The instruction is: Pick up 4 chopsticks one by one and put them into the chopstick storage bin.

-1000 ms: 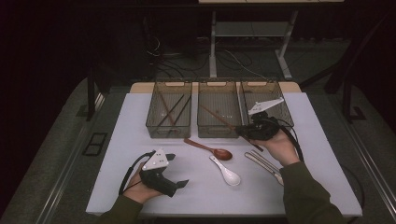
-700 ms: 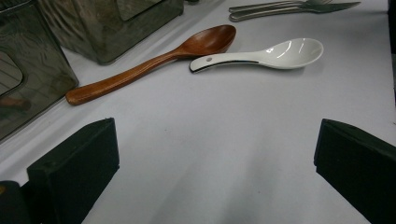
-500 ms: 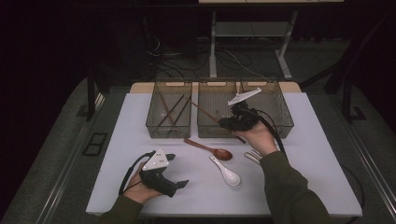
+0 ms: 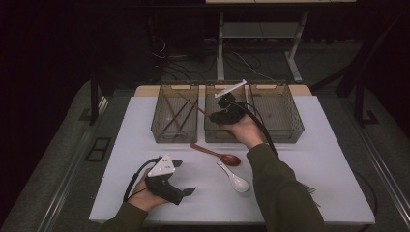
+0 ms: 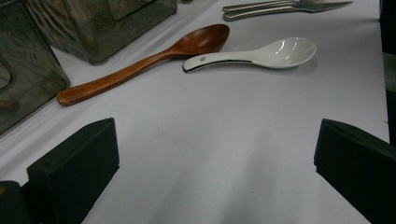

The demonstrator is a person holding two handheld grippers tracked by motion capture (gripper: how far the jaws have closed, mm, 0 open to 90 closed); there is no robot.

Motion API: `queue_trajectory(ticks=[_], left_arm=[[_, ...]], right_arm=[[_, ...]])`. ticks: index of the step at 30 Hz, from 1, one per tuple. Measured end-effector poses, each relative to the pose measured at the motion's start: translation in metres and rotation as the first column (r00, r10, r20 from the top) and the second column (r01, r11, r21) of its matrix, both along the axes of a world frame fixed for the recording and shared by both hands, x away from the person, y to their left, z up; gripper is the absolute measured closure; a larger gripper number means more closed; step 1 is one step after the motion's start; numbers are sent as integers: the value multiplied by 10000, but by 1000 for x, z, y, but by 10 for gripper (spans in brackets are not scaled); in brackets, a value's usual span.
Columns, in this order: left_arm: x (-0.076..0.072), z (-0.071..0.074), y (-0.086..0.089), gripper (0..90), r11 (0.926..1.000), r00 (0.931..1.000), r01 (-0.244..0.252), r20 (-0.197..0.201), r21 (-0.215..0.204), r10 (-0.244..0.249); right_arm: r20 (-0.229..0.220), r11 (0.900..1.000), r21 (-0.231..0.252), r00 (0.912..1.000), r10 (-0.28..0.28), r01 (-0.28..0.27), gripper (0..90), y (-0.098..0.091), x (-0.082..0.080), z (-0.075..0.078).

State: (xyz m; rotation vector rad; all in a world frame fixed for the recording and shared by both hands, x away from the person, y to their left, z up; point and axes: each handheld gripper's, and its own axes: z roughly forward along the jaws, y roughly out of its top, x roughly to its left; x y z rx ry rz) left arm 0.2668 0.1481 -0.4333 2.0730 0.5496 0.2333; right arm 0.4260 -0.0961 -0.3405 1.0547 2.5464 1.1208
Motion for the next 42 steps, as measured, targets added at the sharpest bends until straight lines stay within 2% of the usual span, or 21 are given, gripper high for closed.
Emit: queue_trajectory(ticks=[5, 11, 20, 30, 32, 35, 37, 39, 42], left_arm=[[0, 0, 0, 0, 9999, 10000, 89, 26, 66, -89], [-1, 0, -1, 0, 10000, 10000, 50, -53, -43, -50], [-1, -1, -3, 0, 9999, 9999, 114, -53, -117, -115], [1, -1, -3, 0, 9998, 9999, 159, 3, -82, -159], [1, -1, -3, 0, 9998, 9998, 185, 18, -59, -185], [0, -1, -3, 0, 9998, 9998, 201, -26, -87, -201], [0, 0, -3, 0, 9997, 9998, 217, -10, -104, -217], [0, 0, -3, 0, 9997, 9998, 222, -6, -102, -222], [0, 0, -3, 0, 9997, 9997, 239, 74, -106, -239]], right_arm=[[-23, 9999, -97, 10000, -93, 93, 836, 17, 10, -1], [-32, 9991, -296, 9995, -317, 316, 836, 37, 26, -4], [-471, 9946, -719, 9958, -789, 754, 836, 73, 52, -13], [-676, 9882, -1186, 9921, -1055, 970, 831, 104, 69, -23], [-615, 9887, -1112, 9922, -1081, 1008, 826, 109, 71, -25], [-310, 9884, -957, 9922, -1210, 1175, 660, 112, 71, -27], [-346, 9892, -834, 9917, -1242, 1209, 618, 112, 70, -27], [-501, 9938, -717, 9948, -884, 847, 580, 111, 69, -26], [-397, 9958, -764, 9978, -534, 502, 540, 110, 65, -23]])
